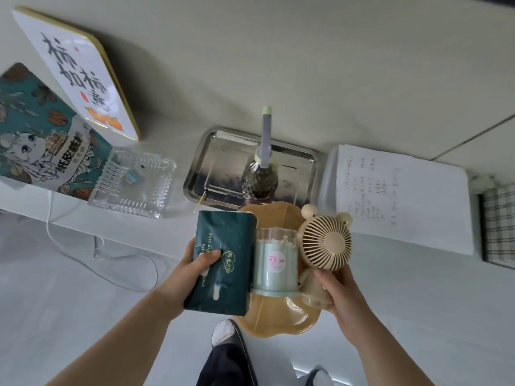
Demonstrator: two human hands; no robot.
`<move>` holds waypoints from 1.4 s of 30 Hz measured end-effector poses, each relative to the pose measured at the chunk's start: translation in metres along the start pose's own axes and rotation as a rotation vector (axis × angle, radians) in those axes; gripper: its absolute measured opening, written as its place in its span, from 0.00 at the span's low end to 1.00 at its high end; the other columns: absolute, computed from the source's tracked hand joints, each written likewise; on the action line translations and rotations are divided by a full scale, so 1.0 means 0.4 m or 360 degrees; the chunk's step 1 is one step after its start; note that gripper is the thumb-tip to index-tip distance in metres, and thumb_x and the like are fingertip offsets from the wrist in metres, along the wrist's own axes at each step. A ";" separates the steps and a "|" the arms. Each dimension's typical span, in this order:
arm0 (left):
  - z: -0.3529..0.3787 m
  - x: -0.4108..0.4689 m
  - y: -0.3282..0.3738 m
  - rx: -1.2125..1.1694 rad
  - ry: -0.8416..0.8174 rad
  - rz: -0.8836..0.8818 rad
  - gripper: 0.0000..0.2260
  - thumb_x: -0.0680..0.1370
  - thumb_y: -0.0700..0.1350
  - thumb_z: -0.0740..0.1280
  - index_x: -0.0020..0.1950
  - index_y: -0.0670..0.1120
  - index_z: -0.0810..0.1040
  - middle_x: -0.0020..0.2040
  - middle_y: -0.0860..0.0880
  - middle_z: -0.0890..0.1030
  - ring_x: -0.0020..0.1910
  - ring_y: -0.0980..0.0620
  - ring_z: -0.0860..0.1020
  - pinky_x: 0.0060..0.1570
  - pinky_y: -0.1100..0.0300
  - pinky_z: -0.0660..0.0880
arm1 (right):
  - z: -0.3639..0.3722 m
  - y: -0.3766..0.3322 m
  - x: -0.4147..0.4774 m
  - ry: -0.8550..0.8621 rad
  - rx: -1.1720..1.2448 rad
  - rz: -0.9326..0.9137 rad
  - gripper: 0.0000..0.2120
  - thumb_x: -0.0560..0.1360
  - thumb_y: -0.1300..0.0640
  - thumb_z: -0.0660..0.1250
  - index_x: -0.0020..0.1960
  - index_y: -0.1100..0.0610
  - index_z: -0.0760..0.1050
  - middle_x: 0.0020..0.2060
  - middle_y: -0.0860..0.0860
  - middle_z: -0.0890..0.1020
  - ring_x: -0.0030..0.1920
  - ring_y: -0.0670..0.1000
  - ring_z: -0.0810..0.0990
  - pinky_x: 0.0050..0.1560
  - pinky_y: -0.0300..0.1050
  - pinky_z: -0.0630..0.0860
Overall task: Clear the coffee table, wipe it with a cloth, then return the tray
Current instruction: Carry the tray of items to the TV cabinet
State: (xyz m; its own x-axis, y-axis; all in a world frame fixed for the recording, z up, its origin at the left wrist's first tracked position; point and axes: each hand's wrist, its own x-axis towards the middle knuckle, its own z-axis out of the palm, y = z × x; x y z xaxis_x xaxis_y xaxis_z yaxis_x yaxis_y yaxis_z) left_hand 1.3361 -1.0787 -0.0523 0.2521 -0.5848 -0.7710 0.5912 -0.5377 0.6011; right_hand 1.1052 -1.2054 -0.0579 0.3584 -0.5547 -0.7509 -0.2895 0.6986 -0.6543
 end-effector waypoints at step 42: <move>0.829 0.094 -0.279 0.0032 0.0038 -0.0077 0.17 0.72 0.50 0.65 0.59 0.55 0.66 0.48 0.48 0.80 0.41 0.49 0.81 0.29 0.59 0.78 | -0.839 0.026 -0.013 0.0302 -0.0067 0.0018 0.18 0.72 0.55 0.66 0.60 0.47 0.66 0.56 0.52 0.77 0.53 0.54 0.78 0.49 0.52 0.78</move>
State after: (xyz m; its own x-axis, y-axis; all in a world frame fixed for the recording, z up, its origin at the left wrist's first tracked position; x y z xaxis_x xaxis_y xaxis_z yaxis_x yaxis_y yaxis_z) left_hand 1.0255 -1.2420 -0.0786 0.2420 -0.5434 -0.8038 0.5878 -0.5770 0.5671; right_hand 0.8026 -1.3469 -0.0907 0.1824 -0.6249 -0.7591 -0.3311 0.6879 -0.6459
